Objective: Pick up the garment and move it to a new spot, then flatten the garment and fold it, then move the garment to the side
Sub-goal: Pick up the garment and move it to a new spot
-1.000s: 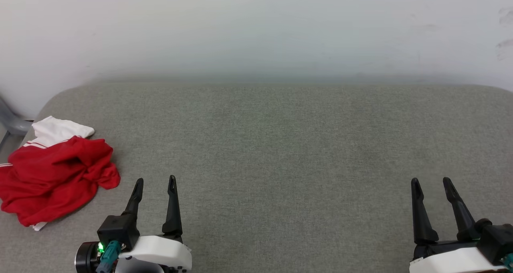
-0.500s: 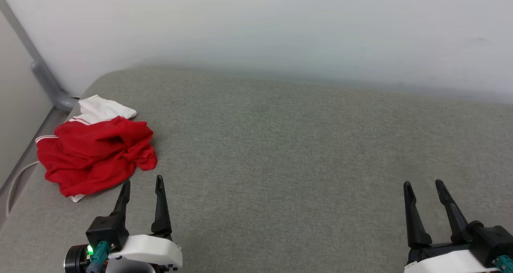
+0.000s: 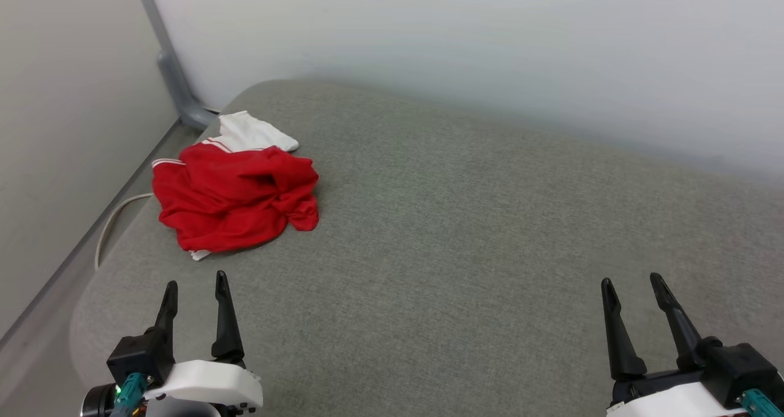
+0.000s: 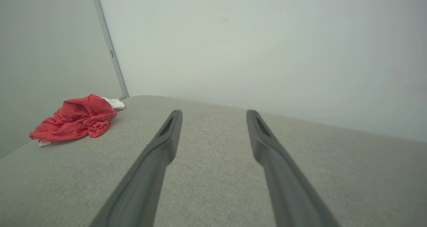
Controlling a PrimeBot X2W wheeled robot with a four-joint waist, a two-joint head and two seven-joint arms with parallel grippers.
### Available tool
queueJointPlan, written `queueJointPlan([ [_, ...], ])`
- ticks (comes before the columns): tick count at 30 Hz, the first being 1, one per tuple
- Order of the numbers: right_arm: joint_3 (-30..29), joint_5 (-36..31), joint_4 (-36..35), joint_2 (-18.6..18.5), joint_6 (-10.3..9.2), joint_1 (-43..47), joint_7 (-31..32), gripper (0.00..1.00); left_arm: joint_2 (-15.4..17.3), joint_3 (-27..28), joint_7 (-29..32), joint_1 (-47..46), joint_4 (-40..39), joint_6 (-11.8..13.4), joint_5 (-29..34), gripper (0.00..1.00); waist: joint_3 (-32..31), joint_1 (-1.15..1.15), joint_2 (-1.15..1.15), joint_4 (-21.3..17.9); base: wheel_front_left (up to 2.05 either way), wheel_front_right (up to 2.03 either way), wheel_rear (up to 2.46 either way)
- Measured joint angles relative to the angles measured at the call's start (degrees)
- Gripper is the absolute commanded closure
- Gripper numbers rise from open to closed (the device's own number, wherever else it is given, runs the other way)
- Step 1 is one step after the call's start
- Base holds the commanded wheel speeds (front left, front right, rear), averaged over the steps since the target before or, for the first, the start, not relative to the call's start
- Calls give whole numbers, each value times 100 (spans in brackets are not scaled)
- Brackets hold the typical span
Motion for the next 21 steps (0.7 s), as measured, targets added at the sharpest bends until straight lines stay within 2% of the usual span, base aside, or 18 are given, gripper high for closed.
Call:
queueJointPlan([
  [13, 135, -99, -14, 0, 0, -8, 0, 0, -1, 138, 0, 30, 23, 37, -123, 0, 83, 0, 0, 824, 0, 0, 0],
  [21, 190, -194, -13, 0, 0, -76, 0, 0, -2, 238, 0, 37, 26, 42, -219, 0, 182, 0, 0, 890, 0, 0, 0],
])
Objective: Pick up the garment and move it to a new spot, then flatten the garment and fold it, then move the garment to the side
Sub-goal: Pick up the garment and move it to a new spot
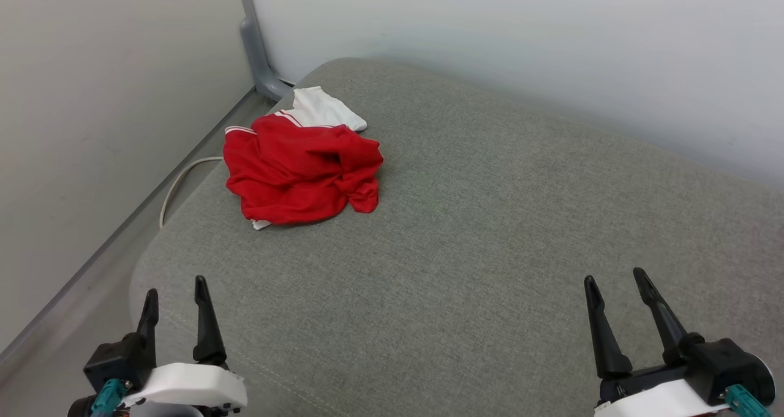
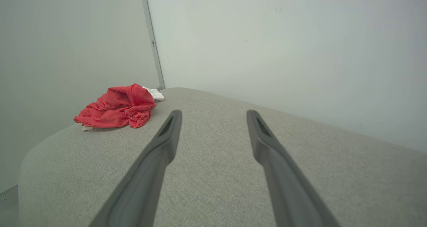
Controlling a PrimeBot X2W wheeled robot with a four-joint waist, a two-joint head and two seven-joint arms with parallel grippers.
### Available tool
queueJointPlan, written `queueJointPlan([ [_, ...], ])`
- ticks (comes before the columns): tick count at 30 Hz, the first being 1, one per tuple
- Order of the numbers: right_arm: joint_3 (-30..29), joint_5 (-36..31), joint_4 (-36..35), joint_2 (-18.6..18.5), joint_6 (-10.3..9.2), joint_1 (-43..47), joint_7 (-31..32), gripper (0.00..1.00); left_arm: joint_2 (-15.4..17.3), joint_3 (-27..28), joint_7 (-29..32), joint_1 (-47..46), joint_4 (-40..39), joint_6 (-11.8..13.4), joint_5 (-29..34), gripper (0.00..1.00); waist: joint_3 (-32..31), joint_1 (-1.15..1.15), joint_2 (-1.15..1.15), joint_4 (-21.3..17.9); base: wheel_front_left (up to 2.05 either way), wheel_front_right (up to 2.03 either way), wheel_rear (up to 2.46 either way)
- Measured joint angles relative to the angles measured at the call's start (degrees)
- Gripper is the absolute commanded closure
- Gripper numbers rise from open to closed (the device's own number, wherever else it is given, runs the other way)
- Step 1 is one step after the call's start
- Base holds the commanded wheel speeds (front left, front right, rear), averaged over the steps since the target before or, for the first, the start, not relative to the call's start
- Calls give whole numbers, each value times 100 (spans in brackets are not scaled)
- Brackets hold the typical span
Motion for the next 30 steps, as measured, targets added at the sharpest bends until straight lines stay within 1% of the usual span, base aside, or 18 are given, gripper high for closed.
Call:
queueJointPlan([
  [2, 30, -5, 7, 1, 0, -13, 0, 0, 1, 101, 0, -22, 16, -19, -69, 0, 19, 0, 0, -51, 0, 0, 0],
  [6, 42, -93, -27, 0, 0, -66, -1, 0, 0, 420, 0, -368, 69, -254, 45, 0, 101, 0, 0, -187, 0, 0, 0],
  [9, 24, -188, -70, 0, 0, -159, 0, 0, 26, 662, 0, -832, 108, -448, 123, 0, 238, 0, 0, -292, 0, 0, 0],
  [12, 29, -323, -134, 0, 0, -304, 0, 0, 257, 943, 0, -1481, 336, -709, 194, 0, 440, 0, 0, -404, 0, 0, 0],
  [14, 30, -422, -177, 1, 0, -405, -1, 0, 366, 1139, 0, -1961, 514, -843, 93, 0, 598, 1, 0, -483, 0, 0, 0],
  [17, 11, -510, -311, 1, 0, -583, 0, 0, 376, 1188, 0, -2501, 664, -989, -33, 0, 861, 1, 0, -609, 0, 0, 0],
  [18, -3, -531, -352, 1, 0, -626, 0, 0, 439, 1187, 0, -2706, 743, -1031, -68, 0, 956, 1, 0, -648, 0, 0, 0],
  [21, -22, -616, -475, -8, 0, -734, -1, 0, 768, 1182, -1, -3293, 976, -1096, -216, 0, 1237, 1, 0, -753, 0, 0, 0],
  [24, -13, -675, -572, -33, 0, -848, -1, 0, 1093, 1001, -1, -3705, 1367, -1135, -331, 0, 1488, 1, 0, -857, 0, 0, 0],
  [27, -19, -704, -676, -52, 0, -929, 0, 0, 1456, 567, 198, -4068, 1749, -1135, -721, 0, 1681, 1, 0, -971, 0, 0, 0],
  [30, -4, -711, -775, -75, 0, -1023, 0, 0, 1907, 77, 616, -4394, 2012, -1140, -1117, 0, 1830, 1, 0, -1086, 0, 0, 0],
])
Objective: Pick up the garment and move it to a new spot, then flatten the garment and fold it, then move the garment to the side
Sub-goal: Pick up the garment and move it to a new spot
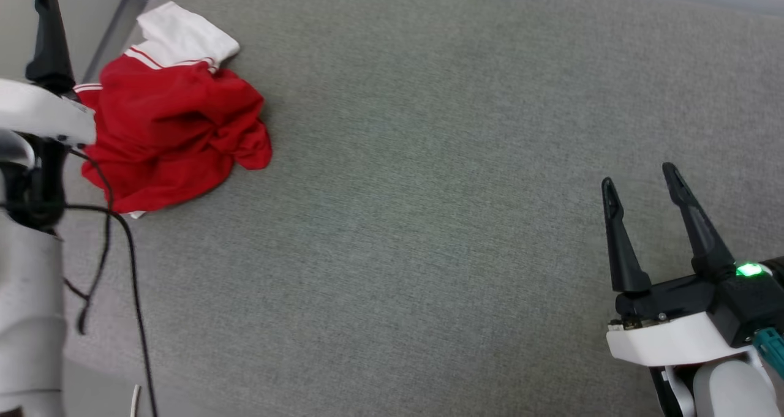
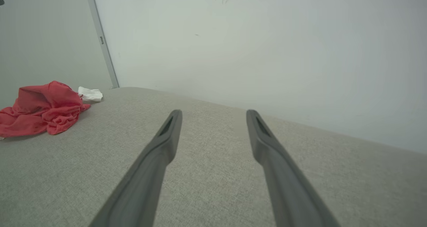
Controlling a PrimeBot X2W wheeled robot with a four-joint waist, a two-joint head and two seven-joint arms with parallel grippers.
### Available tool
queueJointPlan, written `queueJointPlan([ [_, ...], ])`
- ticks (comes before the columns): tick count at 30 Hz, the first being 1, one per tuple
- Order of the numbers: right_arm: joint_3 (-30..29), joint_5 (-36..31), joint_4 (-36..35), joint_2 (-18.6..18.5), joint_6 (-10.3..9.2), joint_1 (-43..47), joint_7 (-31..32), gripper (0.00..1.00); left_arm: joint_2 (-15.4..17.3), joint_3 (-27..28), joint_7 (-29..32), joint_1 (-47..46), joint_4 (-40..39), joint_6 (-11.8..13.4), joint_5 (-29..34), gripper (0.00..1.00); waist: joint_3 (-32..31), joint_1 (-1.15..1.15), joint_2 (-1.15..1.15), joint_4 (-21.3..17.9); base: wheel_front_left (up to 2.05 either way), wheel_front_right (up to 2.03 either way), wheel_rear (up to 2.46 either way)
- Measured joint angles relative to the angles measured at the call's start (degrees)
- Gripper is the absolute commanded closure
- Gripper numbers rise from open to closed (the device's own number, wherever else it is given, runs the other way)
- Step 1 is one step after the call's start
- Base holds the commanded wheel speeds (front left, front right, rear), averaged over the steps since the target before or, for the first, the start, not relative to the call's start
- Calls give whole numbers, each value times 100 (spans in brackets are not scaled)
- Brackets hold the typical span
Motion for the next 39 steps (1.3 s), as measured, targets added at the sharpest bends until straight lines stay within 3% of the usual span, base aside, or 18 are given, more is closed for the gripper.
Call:
queueJointPlan([
  [7, -15, -40, -169, -59, 0, -84, 0, 0, 806, -1018, 1756, -376, 536, -1, -1105, 0, 272, 0, 0, -201, 0, 0, 0],
  [15, -27, -55, -256, -98, 0, -187, -1, 0, 1205, -1696, 3387, -544, 1015, -1, -1963, 0, 577, 0, 0, -365, 0, 0, 0],
  [25, -29, -88, -293, -146, 0, -341, 0, 0, 1270, -2413, 4267, -583, 1623, 0, -2316, 0, 973, -1, 0, -562, 0, 0, 0],
  [32, -68, -87, -269, -146, 0, -354, 0, 0, 1407, -2971, 4320, -731, 1749, 15, -2586, 0, 1088, -1, 0, -666, 0, 0, 0],
  [33, -71, -86, -257, -146, 0, -354, 0, 0, 1415, -3040, 4292, -744, 1746, 18, -2632, 58, 1075, -1, 0, -662, 0, 0, 0],
  [34, -70, -83, -245, -145, 0, -354, 0, 0, 1418, -3081, 4196, -745, 1756, 21, -2676, 100, 1056, -1, 0, -657, 0, 0, 0],
  [39, -25, -34, -166, -129, 0, -373, 0, 0, 1523, -3398, 3481, -766, 1746, 0, -2666, 100, 867, -1, 0, -642, 0, 0, 0],
])
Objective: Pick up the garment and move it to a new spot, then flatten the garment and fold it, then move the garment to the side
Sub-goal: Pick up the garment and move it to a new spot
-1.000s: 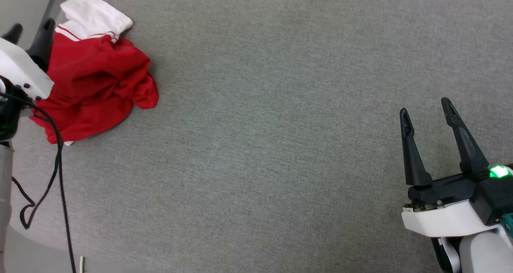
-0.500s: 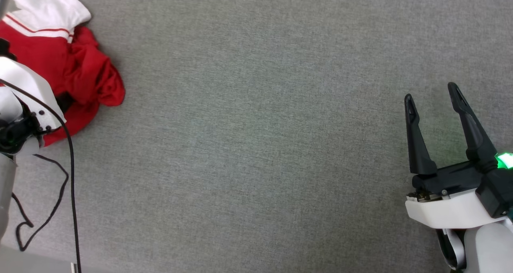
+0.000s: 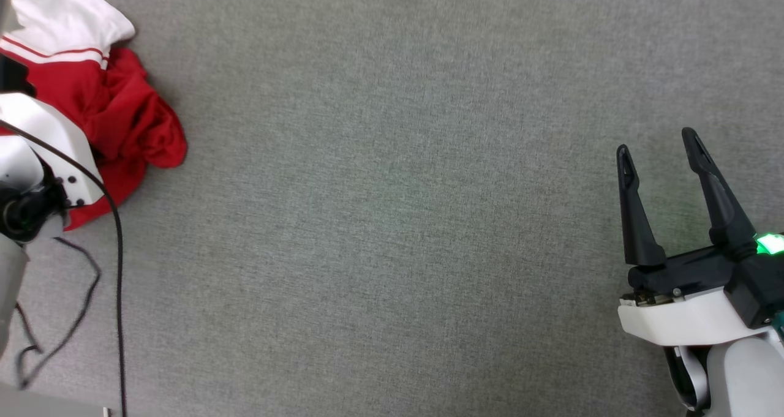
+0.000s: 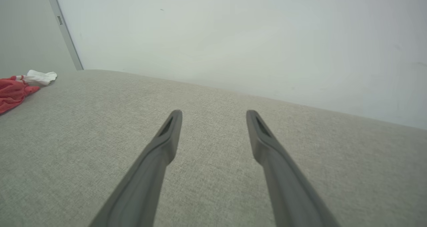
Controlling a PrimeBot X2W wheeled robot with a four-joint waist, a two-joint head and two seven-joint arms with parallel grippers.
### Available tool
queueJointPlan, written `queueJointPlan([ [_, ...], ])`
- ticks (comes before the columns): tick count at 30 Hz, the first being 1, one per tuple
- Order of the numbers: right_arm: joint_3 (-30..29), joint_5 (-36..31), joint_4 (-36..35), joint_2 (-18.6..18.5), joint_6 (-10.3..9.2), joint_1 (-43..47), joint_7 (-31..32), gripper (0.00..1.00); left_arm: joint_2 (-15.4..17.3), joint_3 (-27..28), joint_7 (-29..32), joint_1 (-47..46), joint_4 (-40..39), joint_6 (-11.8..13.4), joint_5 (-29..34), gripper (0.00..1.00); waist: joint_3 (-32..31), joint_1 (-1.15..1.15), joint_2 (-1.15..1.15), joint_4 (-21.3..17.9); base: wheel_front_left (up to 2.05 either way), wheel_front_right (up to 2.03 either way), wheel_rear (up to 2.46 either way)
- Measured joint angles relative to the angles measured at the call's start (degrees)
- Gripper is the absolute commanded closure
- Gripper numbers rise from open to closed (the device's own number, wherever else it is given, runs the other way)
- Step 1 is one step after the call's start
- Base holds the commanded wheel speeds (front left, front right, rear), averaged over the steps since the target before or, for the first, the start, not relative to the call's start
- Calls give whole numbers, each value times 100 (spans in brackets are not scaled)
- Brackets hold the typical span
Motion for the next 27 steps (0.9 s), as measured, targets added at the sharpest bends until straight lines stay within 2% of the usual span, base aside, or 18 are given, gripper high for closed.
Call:
queueJointPlan([
  [6, 22, 64, 89, 54, 0, 40, -1, 0, 257, -254, -720, -221, -133, 0, 55, 100, -318, 0, 0, -10, 0, 0, 0],
  [8, 36, 125, 143, 99, 0, 101, 0, 0, 367, -531, -1046, -375, -275, -1, 200, 100, -547, 0, 0, -26, 0, 0, 0],
  [14, 18, 241, 189, 160, 0, 206, 0, 0, 394, -1124, -1415, -703, -615, -1, 501, 100, -945, -1, 0, -118, 0, 0, 0],
  [18, 14, 301, 211, 182, 0, 267, 0, 0, 293, -1437, -1551, -916, -925, -1, 641, 100, -1098, -1, 0, -256, 0, 0, 0],
  [27, -81, 583, 221, 196, 0, 313, 0, 0, -282, -2076, -1630, -1167, -1661, -1, 1067, 100, -1279, -1, 0, -727, 0, 0, 0],
])
